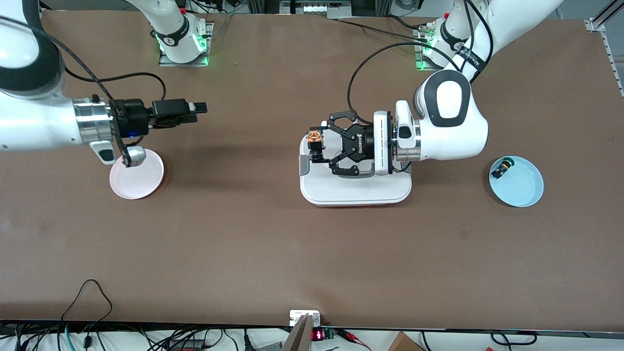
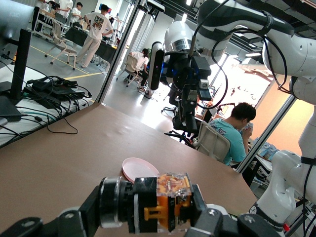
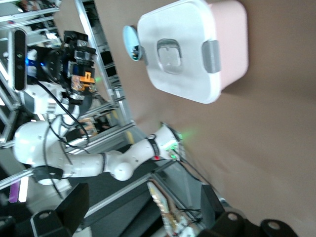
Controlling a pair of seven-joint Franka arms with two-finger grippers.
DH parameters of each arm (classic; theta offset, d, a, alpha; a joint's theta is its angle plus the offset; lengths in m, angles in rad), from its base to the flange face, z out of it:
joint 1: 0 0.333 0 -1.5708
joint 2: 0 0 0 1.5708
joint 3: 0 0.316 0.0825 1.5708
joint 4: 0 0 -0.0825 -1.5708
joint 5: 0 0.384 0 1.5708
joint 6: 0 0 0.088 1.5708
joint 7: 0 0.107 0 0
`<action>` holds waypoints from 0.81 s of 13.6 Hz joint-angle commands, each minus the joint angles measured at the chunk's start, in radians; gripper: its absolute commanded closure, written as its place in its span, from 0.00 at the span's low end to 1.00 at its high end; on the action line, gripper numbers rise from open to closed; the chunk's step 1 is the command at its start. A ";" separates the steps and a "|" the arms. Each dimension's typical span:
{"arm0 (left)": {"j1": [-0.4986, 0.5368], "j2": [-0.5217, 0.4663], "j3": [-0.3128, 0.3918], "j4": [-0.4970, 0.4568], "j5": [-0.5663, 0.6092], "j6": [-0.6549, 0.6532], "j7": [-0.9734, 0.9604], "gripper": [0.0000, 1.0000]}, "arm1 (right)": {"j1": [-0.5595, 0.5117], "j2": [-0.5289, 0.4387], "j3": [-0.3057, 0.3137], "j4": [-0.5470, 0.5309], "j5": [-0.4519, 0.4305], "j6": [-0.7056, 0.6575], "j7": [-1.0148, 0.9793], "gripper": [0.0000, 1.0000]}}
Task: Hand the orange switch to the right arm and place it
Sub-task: 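Hold the switch up while the right gripper reaches toward it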
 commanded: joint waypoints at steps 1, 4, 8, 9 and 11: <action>0.009 -0.017 -0.008 -0.018 -0.043 0.008 0.036 0.76 | 0.061 0.006 0.002 -0.119 0.214 0.097 -0.006 0.00; 0.007 -0.016 -0.008 -0.018 -0.044 0.008 0.036 0.76 | 0.162 0.025 0.002 -0.213 0.478 0.227 -0.058 0.00; 0.004 -0.014 -0.010 -0.021 -0.046 0.008 0.036 0.76 | 0.288 0.074 0.002 -0.207 0.730 0.374 -0.109 0.00; 0.006 -0.014 -0.008 -0.021 -0.046 0.008 0.036 0.76 | 0.313 0.078 0.002 -0.204 0.790 0.400 -0.110 0.00; 0.004 -0.014 -0.008 -0.021 -0.046 0.008 0.036 0.76 | 0.321 0.093 0.001 -0.189 0.827 0.407 -0.110 0.00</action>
